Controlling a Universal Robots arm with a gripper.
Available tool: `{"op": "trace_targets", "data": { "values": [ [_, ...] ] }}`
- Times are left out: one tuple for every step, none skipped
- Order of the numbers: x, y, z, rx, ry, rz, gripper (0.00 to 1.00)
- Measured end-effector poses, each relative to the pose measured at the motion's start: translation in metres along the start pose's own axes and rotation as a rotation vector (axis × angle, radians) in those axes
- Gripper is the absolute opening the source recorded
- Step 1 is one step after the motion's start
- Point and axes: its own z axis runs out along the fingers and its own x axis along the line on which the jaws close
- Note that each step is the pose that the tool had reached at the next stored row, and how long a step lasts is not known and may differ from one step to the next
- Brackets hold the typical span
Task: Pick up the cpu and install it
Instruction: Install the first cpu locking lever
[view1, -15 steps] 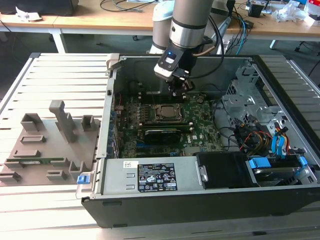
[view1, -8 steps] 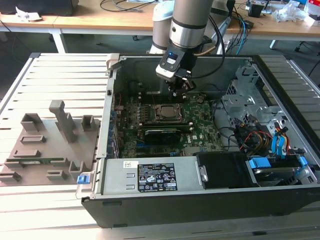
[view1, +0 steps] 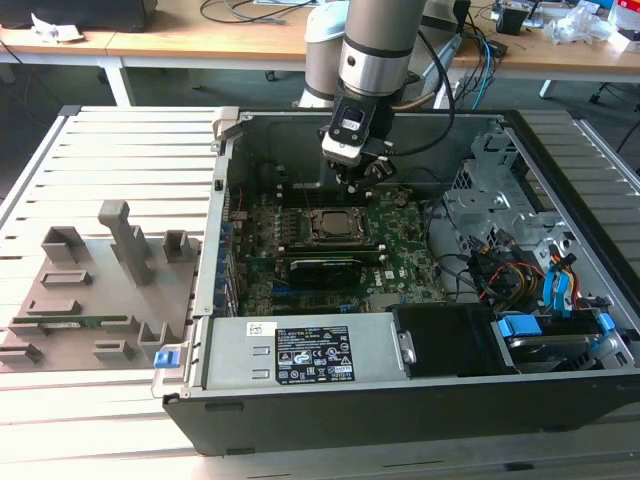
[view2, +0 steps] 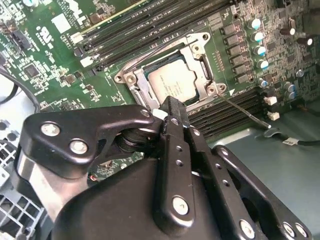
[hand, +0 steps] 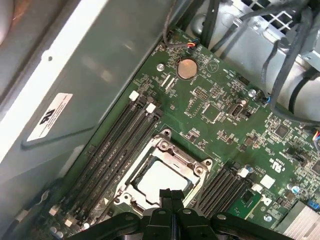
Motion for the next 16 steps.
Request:
{"op": "trace_targets", "data": {
  "values": [
    [0.0,0.0,0.0,0.0002,-0.001,-0.016,0.11],
    [0.0,0.0,0.0,0.0003,-0.0024,-0.037,0.11],
    [0.0,0.0,0.0,0.0005,-0.0034,-0.052,0.11],
    [0.0,0.0,0.0,0.0004,-0.0041,-0.064,0.11],
    [0.0,0.0,0.0,0.0006,-0.0053,-0.081,0.11],
    [0.0,0.0,0.0,0.0008,-0.0064,-0.099,0.11],
    [0.0,0.0,0.0,0.0009,-0.0071,-0.11,0.11],
    [0.0,0.0,0.0,0.001,-0.008,-0.123,0.11],
    [0.0,0.0,0.0,0.0011,-0.0094,-0.145,0.11],
    [0.0,0.0,0.0,0.0012,-0.0103,-0.158,0.11],
    [0.0,0.0,0.0,0.0013,-0.0109,-0.168,0.11],
    [0.0,0.0,0.0,0.0015,-0.0123,-0.19,0.11],
    [0.0,0.0,0.0,0.0016,-0.0135,-0.208,0.11],
    [0.0,0.0,0.0,0.0018,-0.0152,-0.234,0.11],
    [0.0,0.0,0.0,0.0019,-0.0164,-0.254,0.11],
    [0.0,0.0,0.0,0.0021,-0.0174,-0.268,0.11]
  ]
}}
